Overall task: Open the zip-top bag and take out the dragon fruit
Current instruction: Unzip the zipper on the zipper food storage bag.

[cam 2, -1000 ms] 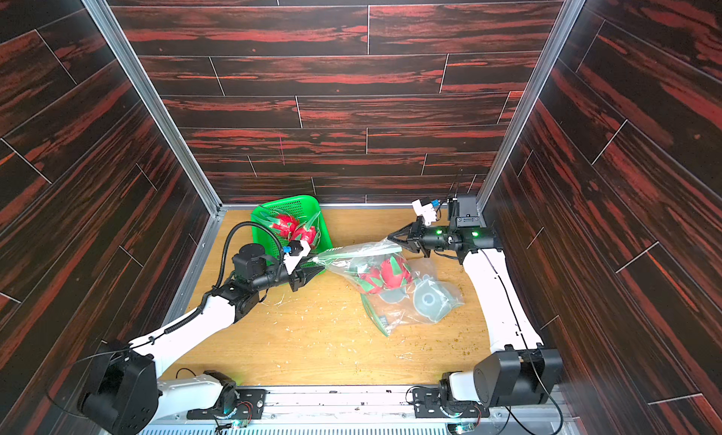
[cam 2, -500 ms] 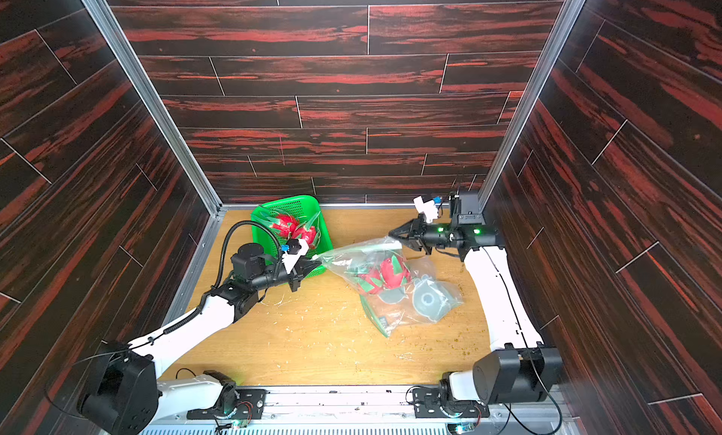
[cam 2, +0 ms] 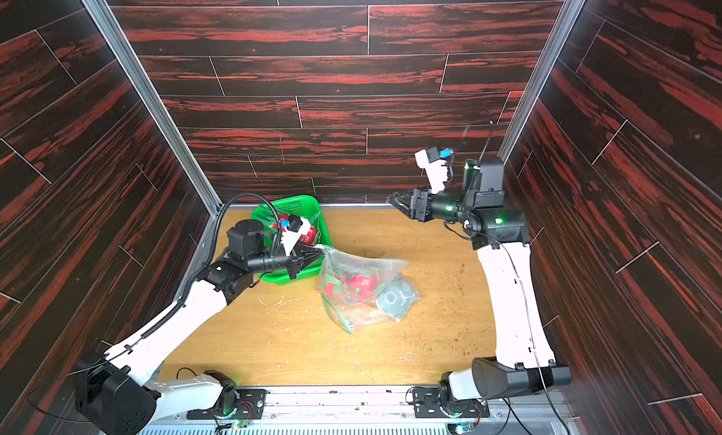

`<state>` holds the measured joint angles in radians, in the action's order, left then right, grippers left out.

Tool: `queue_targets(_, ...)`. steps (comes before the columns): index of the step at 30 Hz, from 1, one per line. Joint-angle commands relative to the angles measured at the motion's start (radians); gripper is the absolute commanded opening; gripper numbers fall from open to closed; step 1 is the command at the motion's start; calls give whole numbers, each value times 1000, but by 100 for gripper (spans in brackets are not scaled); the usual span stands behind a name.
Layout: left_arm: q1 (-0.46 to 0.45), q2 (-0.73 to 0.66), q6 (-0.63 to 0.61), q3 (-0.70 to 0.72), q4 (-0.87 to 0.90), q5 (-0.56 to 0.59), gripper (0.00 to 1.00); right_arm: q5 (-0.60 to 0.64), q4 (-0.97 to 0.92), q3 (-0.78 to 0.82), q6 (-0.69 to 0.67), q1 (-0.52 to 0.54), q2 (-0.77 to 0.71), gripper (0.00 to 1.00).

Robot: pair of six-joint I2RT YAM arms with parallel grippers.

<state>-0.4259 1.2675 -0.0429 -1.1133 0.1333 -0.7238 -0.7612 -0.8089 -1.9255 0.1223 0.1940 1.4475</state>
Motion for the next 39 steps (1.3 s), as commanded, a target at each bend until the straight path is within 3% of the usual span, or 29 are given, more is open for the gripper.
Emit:
queue_targets(1, -2, 2, 31, -74, 91, -20, 0, -55, -19, -19, -193, 79, 47, 43)
queue_targets(6, -2, 10, 57, -107, 132, -42, 0, -106, -1, -1, -301, 179, 103, 43)
queue_targets(12, -2, 7, 120, -121, 147, -59, 0, -61, 69, 92, -422, 306, 122, 46)
queue_targets(23, -2, -10, 147, -129, 190, -73, 0, 5, 221, 222, -474, 414, 152, 50)
queue_targets(39, -2, -11, 175, -157, 179, -134, 0, 3, 331, 340, -608, 430, 113, 31)
